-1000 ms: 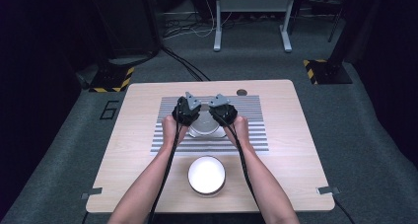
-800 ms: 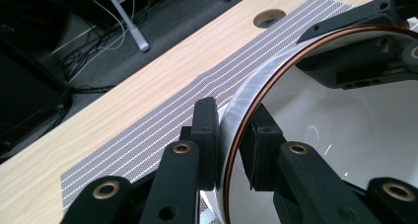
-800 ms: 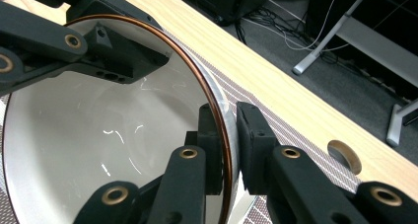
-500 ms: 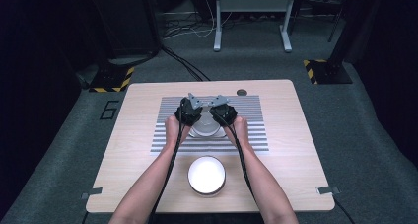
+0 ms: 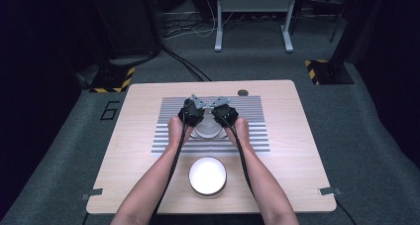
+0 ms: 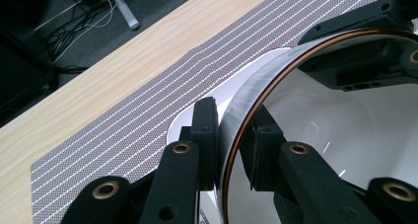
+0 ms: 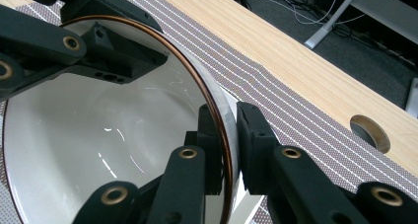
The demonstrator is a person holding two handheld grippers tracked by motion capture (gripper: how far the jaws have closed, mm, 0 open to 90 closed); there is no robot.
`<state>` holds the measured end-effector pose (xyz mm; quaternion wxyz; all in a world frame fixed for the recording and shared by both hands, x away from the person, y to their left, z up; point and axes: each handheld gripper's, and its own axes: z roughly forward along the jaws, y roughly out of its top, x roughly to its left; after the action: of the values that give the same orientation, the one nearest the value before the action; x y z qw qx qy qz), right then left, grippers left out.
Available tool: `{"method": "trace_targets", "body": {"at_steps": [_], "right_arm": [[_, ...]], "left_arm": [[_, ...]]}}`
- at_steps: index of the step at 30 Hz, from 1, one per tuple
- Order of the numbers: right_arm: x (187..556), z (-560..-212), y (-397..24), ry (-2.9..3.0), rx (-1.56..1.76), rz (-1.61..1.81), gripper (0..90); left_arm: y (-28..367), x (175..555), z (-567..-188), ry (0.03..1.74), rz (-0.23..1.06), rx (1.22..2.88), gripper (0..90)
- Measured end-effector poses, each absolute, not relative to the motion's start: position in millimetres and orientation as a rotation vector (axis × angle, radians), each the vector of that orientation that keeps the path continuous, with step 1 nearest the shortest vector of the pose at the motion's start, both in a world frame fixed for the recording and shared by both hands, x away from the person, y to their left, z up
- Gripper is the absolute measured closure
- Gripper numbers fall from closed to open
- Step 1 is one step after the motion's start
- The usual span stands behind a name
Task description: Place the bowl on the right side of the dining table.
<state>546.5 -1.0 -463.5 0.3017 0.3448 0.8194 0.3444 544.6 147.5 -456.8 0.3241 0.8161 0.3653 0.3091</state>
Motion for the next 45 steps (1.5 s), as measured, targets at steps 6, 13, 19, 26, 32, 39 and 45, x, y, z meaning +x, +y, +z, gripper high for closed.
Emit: {"method": "trace_targets", "body": {"at_steps": [6, 13, 19, 26, 32, 39, 45], "right_arm": [[549.8, -466.2, -2.7, 2.179, 0.932, 0.917, 81.4], [553.0, -469.7, -2.9, 2.177, 0.950, 0.916, 81.4], [554.8, -471.0, -2.3, 2.171, 0.970, 0.920, 81.5], [557.7, -472.0, -3.1, 2.166, 0.988, 0.929, 81.8], [564.0, -473.0, -7.3, 2.172, 1.081, 0.944, 82.1], [568.5, -473.4, -9.0, 2.173, 1.169, 0.959, 81.8], [572.8, -474.0, -9.0, 2.164, 1.245, 0.958, 81.8]], "left_arm": [[146.1, 547.8, -458.2, 0.949, 0.816, 2.161, 77.5], [144.7, 551.8, -461.2, 0.961, 0.815, 2.167, 77.2], [144.6, 555.3, -463.4, 0.966, 0.823, 2.161, 76.1], [146.0, 557.5, -465.9, 0.977, 0.832, 2.167, 75.7], [149.8, 560.3, -474.2, 1.039, 0.804, 2.165, 76.5], [152.2, 562.3, -476.9, 1.062, 0.757, 2.162, 75.8], [157.3, 565.8, -478.6, 1.108, 0.681, 2.165, 74.5]]}}
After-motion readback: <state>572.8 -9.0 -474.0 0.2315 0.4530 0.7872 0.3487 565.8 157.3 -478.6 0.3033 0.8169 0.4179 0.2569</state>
